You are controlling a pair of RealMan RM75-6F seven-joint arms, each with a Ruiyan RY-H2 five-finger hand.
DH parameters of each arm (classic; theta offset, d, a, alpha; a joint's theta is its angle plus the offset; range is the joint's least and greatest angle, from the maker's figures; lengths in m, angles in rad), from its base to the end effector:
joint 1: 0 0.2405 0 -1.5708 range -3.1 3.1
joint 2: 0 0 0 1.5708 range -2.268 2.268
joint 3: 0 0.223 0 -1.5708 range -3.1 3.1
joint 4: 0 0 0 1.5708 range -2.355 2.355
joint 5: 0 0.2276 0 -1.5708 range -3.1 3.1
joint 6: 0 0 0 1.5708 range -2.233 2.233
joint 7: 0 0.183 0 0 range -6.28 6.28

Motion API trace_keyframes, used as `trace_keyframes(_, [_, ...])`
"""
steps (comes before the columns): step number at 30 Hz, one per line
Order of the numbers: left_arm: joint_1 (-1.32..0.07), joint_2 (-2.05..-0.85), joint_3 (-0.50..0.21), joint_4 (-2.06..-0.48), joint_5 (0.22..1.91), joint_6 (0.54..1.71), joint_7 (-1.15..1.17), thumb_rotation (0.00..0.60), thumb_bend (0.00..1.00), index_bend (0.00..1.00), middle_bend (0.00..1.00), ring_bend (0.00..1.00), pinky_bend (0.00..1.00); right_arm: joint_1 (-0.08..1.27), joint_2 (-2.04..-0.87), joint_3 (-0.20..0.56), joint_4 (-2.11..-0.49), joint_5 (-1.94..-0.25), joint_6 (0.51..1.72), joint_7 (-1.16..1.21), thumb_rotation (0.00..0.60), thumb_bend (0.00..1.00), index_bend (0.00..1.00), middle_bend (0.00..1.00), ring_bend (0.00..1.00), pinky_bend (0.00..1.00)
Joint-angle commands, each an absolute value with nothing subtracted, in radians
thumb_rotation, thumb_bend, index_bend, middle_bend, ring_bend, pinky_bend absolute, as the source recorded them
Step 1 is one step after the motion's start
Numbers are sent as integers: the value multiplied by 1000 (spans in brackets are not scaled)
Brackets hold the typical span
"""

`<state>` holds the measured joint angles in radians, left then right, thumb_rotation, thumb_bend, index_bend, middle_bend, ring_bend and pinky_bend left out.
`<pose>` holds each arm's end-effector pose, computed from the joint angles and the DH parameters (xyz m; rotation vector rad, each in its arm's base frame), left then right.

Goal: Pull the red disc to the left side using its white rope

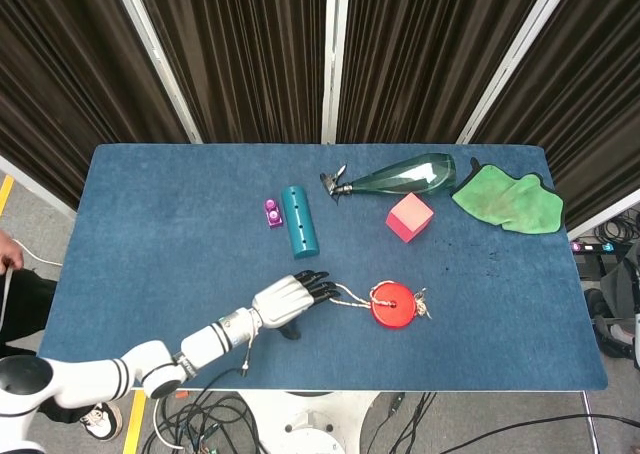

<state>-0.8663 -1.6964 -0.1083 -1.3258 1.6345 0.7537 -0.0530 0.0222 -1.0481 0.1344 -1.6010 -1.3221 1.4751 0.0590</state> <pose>-0.0436 0.3019 -0.1314 -2.4294 -0.8366 -1.0658 -0.3310 -0.2154 0.1795 1.1504 -0.9280 0.8219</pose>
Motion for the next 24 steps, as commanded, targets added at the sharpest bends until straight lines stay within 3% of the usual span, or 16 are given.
trace_keyframes(1, [-889, -1712, -100, -1305, 1627, 738, -72, 600, 53, 126, 97, 0, 134, 22, -1051, 135, -1598, -1321, 1475, 60, 600, 214, 0, 0, 0, 0])
trace_keyframes(10, [-915, -1716, -57, -1291, 1609, 716, -82, 600, 61, 126, 180, 0, 134, 19, -1057, 139, -1586, -1315, 1474, 67, 600, 214, 0, 0, 0, 0])
trace_keyframes(17, [-932, -1667, -52, -1337, 1572, 689, -26, 600, 66, 125, 476, 15, 133, 19, -1059, 143, -1587, -1314, 1476, 63, 600, 215, 0, 0, 0, 0])
trace_keyframes(21, [-927, -1629, -49, -1382, 1548, 692, 30, 600, 68, 125, 681, 138, 133, 20, -1062, 143, -1588, -1313, 1473, 56, 600, 219, 0, 0, 0, 0])
trace_keyframes(24, [-921, -1604, -43, -1410, 1526, 693, 71, 600, 68, 126, 753, 193, 133, 22, -1066, 142, -1590, -1312, 1468, 49, 600, 221, 0, 0, 0, 0])
